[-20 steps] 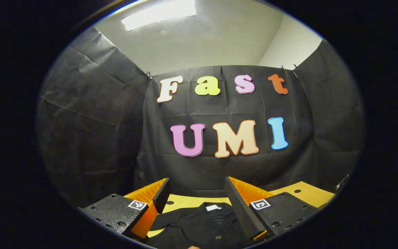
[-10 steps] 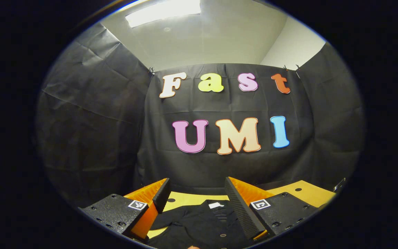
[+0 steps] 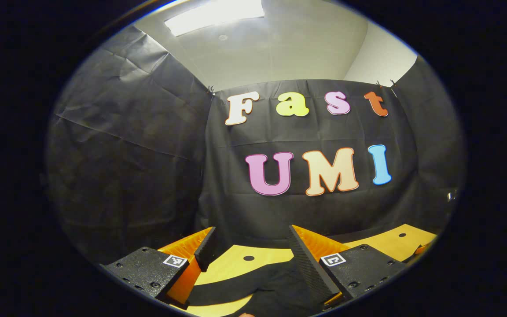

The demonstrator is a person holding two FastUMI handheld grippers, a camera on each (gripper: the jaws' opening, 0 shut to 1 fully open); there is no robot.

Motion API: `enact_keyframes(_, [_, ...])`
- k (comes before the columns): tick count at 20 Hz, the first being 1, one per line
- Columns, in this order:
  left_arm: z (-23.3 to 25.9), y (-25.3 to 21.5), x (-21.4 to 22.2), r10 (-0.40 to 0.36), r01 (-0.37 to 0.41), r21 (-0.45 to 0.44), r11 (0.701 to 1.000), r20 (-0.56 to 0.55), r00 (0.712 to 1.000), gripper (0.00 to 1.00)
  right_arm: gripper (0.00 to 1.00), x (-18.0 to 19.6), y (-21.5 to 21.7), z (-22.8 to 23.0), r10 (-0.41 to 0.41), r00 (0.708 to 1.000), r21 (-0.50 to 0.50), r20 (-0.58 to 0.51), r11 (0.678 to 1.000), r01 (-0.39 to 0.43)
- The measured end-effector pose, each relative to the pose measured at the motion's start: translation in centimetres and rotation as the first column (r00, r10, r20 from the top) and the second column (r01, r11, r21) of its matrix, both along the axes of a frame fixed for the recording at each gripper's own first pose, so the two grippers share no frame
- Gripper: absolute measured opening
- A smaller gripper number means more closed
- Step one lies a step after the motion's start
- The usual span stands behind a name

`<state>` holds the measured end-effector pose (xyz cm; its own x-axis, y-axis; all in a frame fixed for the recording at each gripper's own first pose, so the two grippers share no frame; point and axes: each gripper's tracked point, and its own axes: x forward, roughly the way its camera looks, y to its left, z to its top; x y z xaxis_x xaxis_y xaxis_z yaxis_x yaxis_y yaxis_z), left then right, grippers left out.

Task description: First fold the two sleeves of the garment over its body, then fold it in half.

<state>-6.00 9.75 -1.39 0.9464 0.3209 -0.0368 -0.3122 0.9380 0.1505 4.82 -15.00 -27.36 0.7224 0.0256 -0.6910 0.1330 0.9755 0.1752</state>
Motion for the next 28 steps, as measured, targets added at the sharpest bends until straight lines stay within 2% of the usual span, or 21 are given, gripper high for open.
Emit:
enact_keyframes(6, [-0.4,7.6,-2.0,0.078,-0.078,-0.004,0.997,-0.009,0.997,0.95,0.07,4.9,10.3,4.6,0.130,0.985,-0.038,0.115,0.991,-0.127])
enact_keyframes(10, [-0.7,12.6,-3.4,0.128,-0.128,-0.005,0.992,-0.008,0.992,0.94,0.07,7.4,16.9,6.1,0.203,0.968,-0.046,0.146,0.979,-0.198])
enact_keyframes(11, [-0.8,13.8,-3.5,0.139,-0.139,-0.003,0.990,-0.009,0.990,0.94,0.10,8.1,18.5,6.3,0.214,0.965,-0.047,0.152,0.977,-0.209])
enact_keyframes(12, [-1.1,15.0,-3.8,0.151,-0.151,-0.003,0.988,-0.010,0.988,0.94,0.07,8.8,20.1,6.5,0.227,0.961,-0.047,0.158,0.974,-0.222])
enact_keyframes(18, [-3.3,21.4,-5.0,0.203,-0.204,-0.012,0.979,-0.056,0.978,0.95,0.07,10.9,30.2,5.8,0.334,0.929,-0.070,0.161,0.943,-0.326])
enact_keyframes(21, [-3.6,23.5,-5.3,0.218,-0.218,0.002,0.976,-0.068,0.974,0.94,0.07,12.0,34.4,4.8,0.361,0.920,-0.071,0.154,0.933,-0.354])
enact_keyframes(25, [-3.9,25.8,-6.1,0.243,-0.242,0.026,0.970,-0.085,0.966,0.95,0.07,13.5,38.2,2.6,0.373,0.921,-0.081,0.108,0.927,-0.366])
enact_keyframes(28, [-5.0,27.4,-7.4,0.265,-0.265,0.012,0.964,-0.110,0.958,0.95,0.07,14.8,40.5,1.5,0.386,0.918,-0.079,0.091,0.922,-0.380])
